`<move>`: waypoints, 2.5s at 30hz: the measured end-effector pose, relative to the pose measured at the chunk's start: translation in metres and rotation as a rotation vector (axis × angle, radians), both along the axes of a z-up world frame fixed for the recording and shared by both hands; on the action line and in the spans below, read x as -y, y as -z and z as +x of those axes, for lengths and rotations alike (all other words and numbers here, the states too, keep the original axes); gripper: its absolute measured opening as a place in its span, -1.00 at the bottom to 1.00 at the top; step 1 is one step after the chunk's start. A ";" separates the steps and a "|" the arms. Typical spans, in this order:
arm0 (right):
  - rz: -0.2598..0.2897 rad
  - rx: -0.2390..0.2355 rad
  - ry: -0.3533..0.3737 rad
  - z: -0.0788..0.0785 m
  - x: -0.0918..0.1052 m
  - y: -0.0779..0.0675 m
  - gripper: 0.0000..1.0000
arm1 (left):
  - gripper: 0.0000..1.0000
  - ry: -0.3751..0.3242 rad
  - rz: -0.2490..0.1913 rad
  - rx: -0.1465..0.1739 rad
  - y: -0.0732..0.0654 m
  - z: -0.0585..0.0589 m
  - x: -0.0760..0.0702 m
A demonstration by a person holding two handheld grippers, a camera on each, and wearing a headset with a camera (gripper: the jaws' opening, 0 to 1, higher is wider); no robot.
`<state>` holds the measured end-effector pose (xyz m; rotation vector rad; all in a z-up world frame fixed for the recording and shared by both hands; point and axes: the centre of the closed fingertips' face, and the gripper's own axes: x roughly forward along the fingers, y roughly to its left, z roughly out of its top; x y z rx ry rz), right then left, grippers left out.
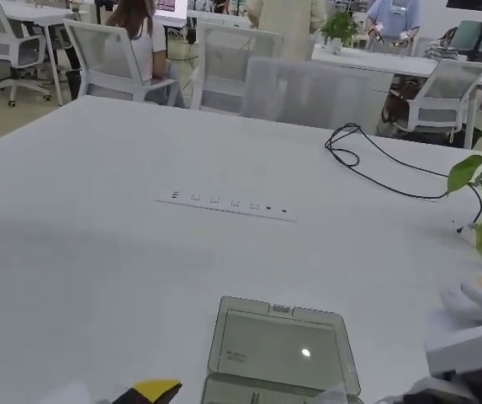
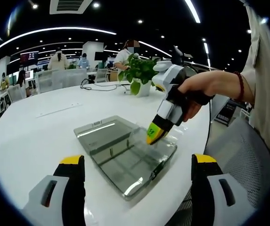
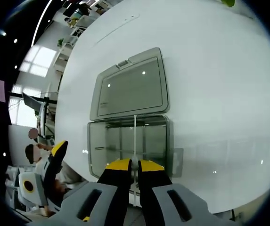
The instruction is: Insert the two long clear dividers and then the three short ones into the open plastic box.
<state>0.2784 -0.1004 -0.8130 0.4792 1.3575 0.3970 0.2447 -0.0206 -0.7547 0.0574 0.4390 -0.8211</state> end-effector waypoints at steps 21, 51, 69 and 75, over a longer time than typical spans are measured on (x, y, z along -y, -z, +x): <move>-0.054 0.019 -0.056 0.001 -0.001 0.000 -0.87 | 0.88 -0.022 -0.007 -0.001 0.001 0.003 -0.004; -0.380 0.222 -0.298 0.002 -0.014 0.004 -0.87 | 0.86 -0.050 0.002 0.012 -0.005 0.007 -0.013; -0.446 0.269 -0.337 0.003 -0.016 0.021 -0.85 | 0.84 -0.086 0.010 0.017 -0.008 0.010 -0.025; -0.347 0.277 -0.310 0.005 -0.016 0.020 -0.78 | 0.84 -0.088 0.014 0.023 -0.010 0.009 -0.025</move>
